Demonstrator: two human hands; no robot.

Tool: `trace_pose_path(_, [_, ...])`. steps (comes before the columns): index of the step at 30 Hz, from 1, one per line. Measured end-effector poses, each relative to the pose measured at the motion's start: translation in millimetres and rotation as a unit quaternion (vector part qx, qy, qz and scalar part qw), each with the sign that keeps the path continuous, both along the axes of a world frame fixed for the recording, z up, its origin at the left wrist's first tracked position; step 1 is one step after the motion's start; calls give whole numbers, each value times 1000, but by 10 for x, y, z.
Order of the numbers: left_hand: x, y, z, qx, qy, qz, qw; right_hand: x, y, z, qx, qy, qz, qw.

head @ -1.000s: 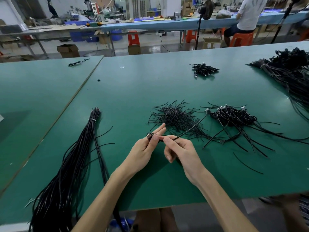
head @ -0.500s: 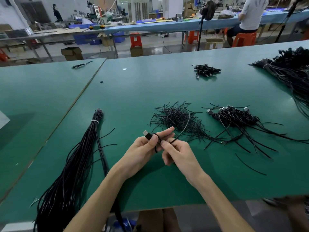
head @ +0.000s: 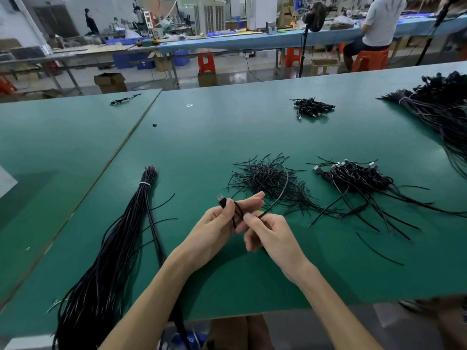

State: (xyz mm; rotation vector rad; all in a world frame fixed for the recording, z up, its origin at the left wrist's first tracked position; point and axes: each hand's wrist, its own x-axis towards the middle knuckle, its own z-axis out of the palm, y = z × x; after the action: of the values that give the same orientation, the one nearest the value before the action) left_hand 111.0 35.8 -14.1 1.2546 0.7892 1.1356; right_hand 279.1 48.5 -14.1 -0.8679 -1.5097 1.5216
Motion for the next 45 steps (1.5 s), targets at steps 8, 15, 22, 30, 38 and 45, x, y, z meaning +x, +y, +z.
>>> trace_pose_path(8, [-57, -8, 14, -10, -112, -59, 992, 50, 9, 37, -27, 23, 6, 999])
trace_pose_path(15, [-99, -30, 56, 19, -172, -40, 984, 57, 29, 24, -49, 28, -33, 998])
trace_pose_path(22, [-172, -84, 42, 14, -234, -79, 969, 63, 92, -43, -93, 67, -78, 990])
trace_pose_path(30, [-216, -23, 72, -30, -247, 113, 962, 71, 66, -30, -46, 86, -51, 994])
trace_pose_path(38, [-108, -19, 13, 20, -65, 192, 979, 95, 83, -48, -76, 155, -98, 980])
trace_pose_path(45, [-137, 8, -27, 32, -75, 180, 980, 84, 72, -77, -55, 110, -113, 986])
